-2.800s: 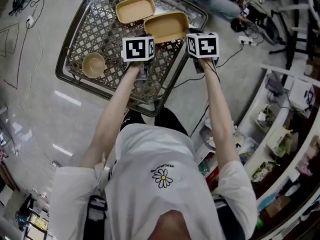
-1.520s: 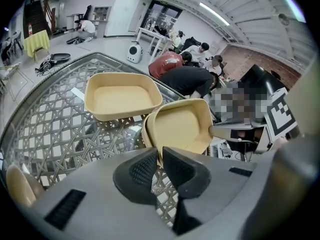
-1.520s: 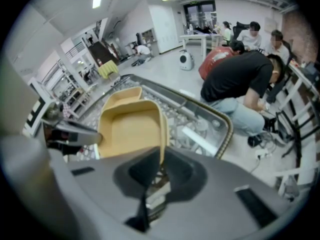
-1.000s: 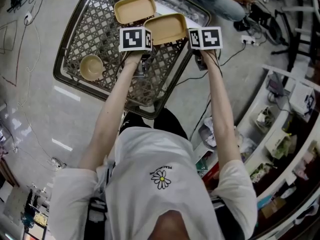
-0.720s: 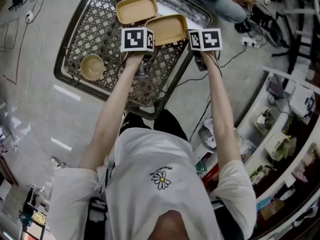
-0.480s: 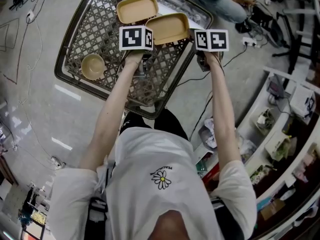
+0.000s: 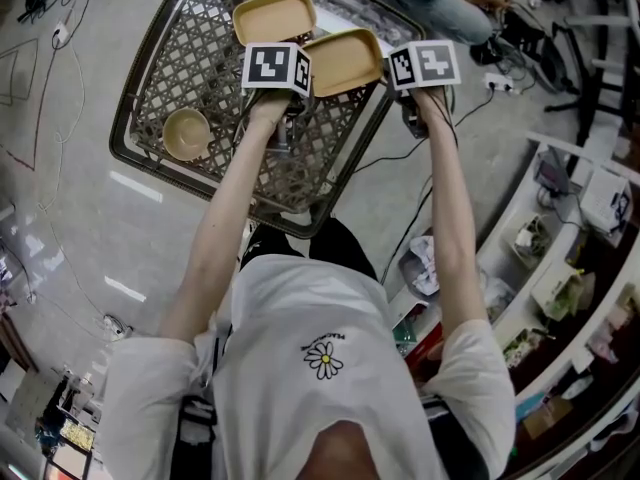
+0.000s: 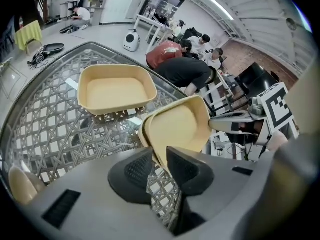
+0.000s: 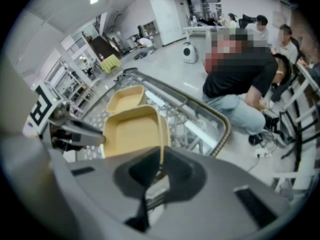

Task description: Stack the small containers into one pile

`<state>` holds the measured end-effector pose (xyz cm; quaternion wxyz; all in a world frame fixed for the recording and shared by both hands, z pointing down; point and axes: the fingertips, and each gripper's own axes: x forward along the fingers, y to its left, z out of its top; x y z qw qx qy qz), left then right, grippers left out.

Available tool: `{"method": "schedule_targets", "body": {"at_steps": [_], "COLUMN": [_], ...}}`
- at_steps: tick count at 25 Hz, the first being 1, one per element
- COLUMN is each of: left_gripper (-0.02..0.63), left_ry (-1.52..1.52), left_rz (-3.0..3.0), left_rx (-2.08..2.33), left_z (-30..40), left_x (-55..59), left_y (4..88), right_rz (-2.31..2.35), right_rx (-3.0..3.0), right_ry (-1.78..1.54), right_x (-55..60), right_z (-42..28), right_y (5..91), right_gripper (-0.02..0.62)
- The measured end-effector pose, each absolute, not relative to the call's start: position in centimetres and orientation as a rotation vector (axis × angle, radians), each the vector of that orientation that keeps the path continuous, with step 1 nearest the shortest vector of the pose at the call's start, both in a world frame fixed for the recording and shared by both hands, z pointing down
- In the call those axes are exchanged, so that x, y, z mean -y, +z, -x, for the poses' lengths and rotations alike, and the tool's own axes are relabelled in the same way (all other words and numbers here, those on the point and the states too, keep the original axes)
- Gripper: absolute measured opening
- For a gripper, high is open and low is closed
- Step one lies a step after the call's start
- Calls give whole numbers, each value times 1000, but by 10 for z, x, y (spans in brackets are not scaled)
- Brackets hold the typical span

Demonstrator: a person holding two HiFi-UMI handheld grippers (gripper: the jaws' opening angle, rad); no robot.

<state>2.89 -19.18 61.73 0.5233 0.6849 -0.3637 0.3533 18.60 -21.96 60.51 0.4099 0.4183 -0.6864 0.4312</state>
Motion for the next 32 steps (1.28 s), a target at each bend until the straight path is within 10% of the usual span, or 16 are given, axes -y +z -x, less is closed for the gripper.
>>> {"method": "schedule_targets", "body": {"at_steps": [7,10,32], "left_gripper": [158,158,146], "left_ry": [819,797,526], "left_rz": [-1653,-1664,-1744], "left_rx": [887,900,1192], "left_z": [-25,-24,44], "left_x": [196,199,247], "left_y": [616,613,548], "right_rz": [-1080,-1112,-1185], "right_rx": [1777,1774,1997], "right_ry": [1076,1019,762], "right_x": [226,229,267], "right_z": [-183,-188,-145], "right_y": [602,602,518], "right_gripper": [54,183,181]}}
